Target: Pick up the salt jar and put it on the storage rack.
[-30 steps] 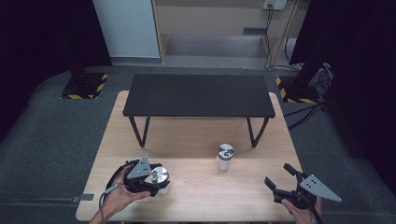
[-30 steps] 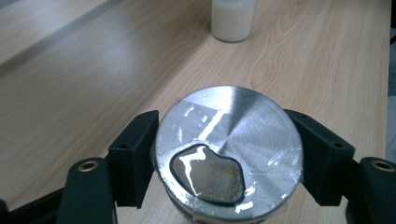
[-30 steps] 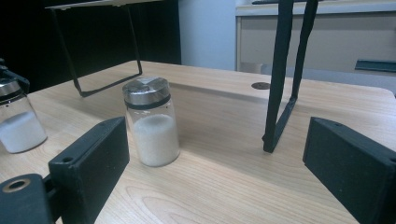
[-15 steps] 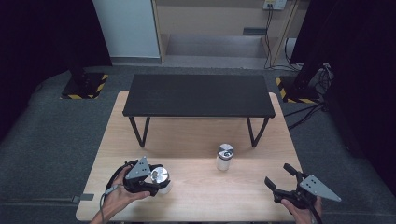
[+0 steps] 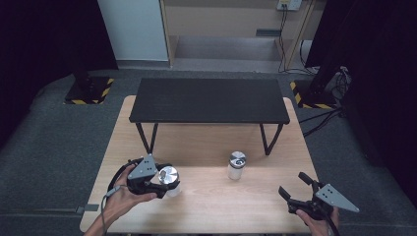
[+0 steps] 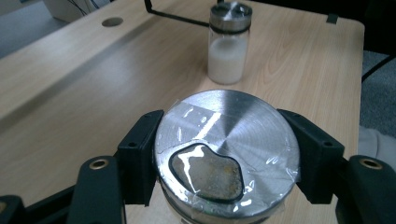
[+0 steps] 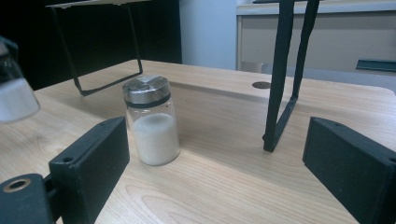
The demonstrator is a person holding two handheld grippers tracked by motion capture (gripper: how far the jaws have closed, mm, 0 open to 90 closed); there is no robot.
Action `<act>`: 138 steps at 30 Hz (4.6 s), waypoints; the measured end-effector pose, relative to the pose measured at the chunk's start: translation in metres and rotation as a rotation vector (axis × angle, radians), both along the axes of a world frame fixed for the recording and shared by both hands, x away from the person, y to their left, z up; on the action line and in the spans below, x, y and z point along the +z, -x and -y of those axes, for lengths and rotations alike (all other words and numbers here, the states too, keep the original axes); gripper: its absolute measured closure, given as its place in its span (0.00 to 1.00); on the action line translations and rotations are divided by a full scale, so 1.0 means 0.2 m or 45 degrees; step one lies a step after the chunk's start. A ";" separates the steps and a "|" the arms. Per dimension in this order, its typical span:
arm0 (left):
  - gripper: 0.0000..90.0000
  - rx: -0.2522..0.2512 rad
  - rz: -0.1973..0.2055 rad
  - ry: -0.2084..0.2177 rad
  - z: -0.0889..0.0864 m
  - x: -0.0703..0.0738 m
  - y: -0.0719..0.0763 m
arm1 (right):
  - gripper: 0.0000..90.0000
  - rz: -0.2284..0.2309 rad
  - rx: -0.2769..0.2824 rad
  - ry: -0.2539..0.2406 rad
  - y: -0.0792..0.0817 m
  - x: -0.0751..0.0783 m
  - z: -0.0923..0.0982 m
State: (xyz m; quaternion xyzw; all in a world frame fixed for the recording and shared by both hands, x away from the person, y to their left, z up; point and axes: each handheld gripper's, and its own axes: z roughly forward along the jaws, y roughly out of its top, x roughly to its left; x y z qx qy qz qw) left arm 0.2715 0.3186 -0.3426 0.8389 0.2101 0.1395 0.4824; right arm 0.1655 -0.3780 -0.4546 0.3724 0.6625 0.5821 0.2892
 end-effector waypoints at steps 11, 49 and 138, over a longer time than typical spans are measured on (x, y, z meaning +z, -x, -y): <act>0.37 0.006 0.062 0.035 0.00 0.29 -0.05 | 0.08 0.004 0.008 0.000 0.00 0.00 0.00; 0.37 0.340 0.148 0.126 0.20 0.82 -0.53 | 0.08 0.012 0.023 -0.009 -0.01 -0.01 0.02; 0.05 0.139 0.247 0.377 0.02 0.21 -0.03 | 0.08 0.001 0.033 0.014 0.00 0.00 0.01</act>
